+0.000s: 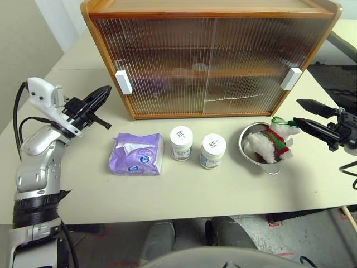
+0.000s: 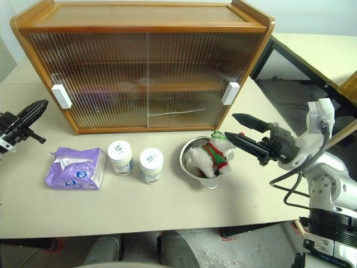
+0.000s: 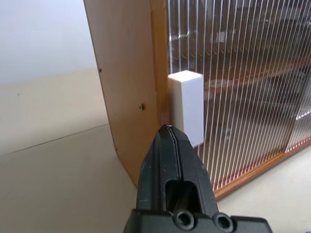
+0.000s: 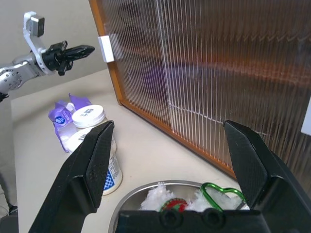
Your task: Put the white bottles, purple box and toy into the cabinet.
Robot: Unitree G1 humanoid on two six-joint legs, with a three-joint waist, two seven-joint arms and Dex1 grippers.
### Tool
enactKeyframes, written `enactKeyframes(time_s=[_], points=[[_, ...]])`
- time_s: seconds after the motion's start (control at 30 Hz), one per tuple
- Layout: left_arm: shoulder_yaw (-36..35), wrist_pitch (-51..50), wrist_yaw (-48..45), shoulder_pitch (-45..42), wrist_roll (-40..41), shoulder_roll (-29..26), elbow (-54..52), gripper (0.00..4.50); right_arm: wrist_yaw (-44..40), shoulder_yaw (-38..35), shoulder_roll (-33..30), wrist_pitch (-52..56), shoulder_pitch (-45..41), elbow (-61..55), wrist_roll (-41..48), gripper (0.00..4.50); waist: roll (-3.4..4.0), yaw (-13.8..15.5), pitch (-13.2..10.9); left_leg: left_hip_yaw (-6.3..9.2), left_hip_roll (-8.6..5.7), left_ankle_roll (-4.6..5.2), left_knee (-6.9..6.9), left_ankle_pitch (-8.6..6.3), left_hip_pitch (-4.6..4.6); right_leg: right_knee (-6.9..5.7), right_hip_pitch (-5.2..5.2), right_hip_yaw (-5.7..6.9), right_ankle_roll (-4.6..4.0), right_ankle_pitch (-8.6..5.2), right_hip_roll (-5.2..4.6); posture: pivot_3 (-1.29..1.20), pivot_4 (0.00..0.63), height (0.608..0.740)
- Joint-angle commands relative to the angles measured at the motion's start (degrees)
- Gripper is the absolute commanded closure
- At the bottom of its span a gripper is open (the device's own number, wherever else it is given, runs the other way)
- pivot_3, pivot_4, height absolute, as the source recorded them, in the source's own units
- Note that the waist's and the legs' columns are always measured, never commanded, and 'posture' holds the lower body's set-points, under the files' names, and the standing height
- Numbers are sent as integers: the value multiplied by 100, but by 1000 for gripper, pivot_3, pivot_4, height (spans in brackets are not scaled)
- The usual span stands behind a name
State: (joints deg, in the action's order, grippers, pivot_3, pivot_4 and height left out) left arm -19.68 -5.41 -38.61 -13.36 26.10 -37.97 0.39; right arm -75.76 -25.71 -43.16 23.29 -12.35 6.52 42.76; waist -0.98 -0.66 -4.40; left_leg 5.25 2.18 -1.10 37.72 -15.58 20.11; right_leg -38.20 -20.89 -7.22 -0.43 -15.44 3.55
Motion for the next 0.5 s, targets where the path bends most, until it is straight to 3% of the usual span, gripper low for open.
enactKeyframes(time_s=[0.03,0.5], points=[[229,60,-46,-221,-245,29,242,4471,53,-5,22,-6,89,-212,79,0,0,-1,0,1,0,0,1,0,1,0,0,1,1,-1,0,-38,82,740],[462,383,-194,-651,-486,176,784,4471,112,-73,-81,56,217,-394,236,0,0,-36,0,-2,0,5,9,-4,3,2,2,9,38,-12,14,-55,75,740]])
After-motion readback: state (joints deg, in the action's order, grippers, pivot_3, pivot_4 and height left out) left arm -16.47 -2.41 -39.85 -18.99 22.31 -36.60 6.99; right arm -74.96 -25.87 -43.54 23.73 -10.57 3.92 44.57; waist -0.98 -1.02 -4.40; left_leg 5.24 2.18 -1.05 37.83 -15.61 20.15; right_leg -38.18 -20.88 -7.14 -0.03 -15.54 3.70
